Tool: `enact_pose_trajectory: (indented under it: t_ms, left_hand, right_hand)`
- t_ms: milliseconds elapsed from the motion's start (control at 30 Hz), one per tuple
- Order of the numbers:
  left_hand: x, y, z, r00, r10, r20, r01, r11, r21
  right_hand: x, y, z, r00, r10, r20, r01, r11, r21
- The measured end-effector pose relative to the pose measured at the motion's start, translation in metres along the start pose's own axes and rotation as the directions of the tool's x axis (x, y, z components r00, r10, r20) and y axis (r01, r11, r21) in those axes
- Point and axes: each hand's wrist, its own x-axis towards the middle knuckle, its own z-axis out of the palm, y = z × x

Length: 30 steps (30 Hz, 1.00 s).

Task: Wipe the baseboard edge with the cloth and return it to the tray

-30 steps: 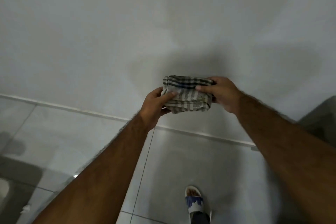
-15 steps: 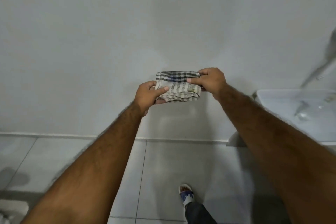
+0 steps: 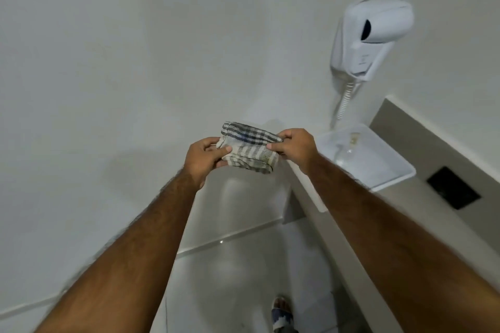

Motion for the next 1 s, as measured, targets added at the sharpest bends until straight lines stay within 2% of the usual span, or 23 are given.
enact_pose_trajectory:
  t_ms: [133, 233, 433, 567, 700, 900, 1000]
  left_hand:
    - [0.031, -0.007, 0.082, 0.994, -0.009, 0.112, -0.001, 0.996, 0.091]
    - [0.057, -0.02, 0.137, 0.99, -0.032, 0.134, 0.004, 0.979, 0.205]
    - [0.099, -0.062, 0.228, 0.982, -0.039, 0.185, -0.059, 0.868, 0.494]
    - [0.118, -0.092, 0.264, 0.957, -0.054, 0.285, -0.165, 0.706, 0.689]
    - [0.135, -0.116, 0.287, 0.937, -0.125, 0.326, -0.205, 0.559, 0.803]
    - [0.139, -0.134, 0.303, 0.897, -0.149, 0.416, -0.367, 0.273, 0.889]
    - [0.134, -0.128, 0.289, 0.884, 0.0, 0.467, -0.465, 0.097, 0.88]
  right_hand:
    - [0.038, 0.056, -0.046, 0.992, 0.081, -0.099, -0.091, 0.991, -0.099]
    - [0.054, 0.098, -0.073, 0.978, 0.156, -0.141, -0.172, 0.979, -0.112]
    - [0.08, 0.173, -0.109, 0.933, 0.334, -0.135, -0.352, 0.925, -0.145]
    - [0.096, 0.218, -0.109, 0.889, 0.452, -0.073, -0.457, 0.865, -0.207]
    - [0.107, 0.249, -0.097, 0.842, 0.54, 0.008, -0.509, 0.798, -0.321]
    - [0.109, 0.25, -0.092, 0.84, 0.539, 0.057, -0.437, 0.736, -0.518]
    - [0.095, 0.22, -0.109, 0.902, 0.43, 0.023, -0.299, 0.663, -0.686]
